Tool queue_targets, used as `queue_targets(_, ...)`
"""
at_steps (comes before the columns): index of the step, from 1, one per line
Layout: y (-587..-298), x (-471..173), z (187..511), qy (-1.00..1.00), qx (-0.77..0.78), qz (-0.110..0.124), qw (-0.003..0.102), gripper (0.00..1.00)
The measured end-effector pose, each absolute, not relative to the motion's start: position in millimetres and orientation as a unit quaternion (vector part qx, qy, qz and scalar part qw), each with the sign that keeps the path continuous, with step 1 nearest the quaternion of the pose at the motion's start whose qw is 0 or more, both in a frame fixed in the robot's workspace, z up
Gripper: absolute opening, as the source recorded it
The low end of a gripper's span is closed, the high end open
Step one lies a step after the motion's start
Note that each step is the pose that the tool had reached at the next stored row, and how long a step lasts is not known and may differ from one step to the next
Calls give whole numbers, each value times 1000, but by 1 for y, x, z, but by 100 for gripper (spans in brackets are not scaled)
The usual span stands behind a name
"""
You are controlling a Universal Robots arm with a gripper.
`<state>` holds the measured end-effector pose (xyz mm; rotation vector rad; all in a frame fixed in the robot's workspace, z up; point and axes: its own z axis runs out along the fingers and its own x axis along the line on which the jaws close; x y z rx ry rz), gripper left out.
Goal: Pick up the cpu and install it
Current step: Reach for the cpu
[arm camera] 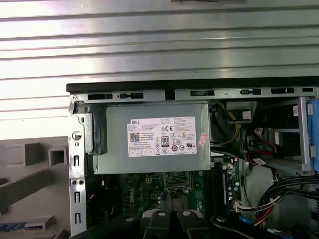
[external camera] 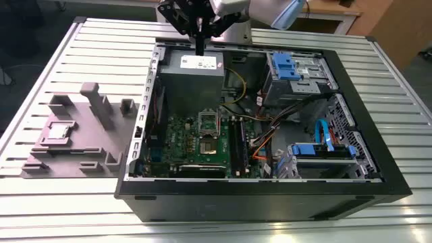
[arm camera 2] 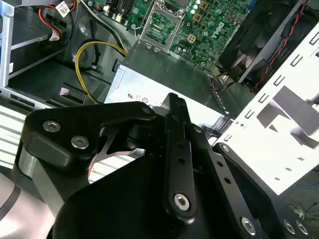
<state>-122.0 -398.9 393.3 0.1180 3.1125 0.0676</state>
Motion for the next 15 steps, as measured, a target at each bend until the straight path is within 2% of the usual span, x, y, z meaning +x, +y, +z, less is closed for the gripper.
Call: queue_targets(15,-399,-124,393,999,38,22,13,10)
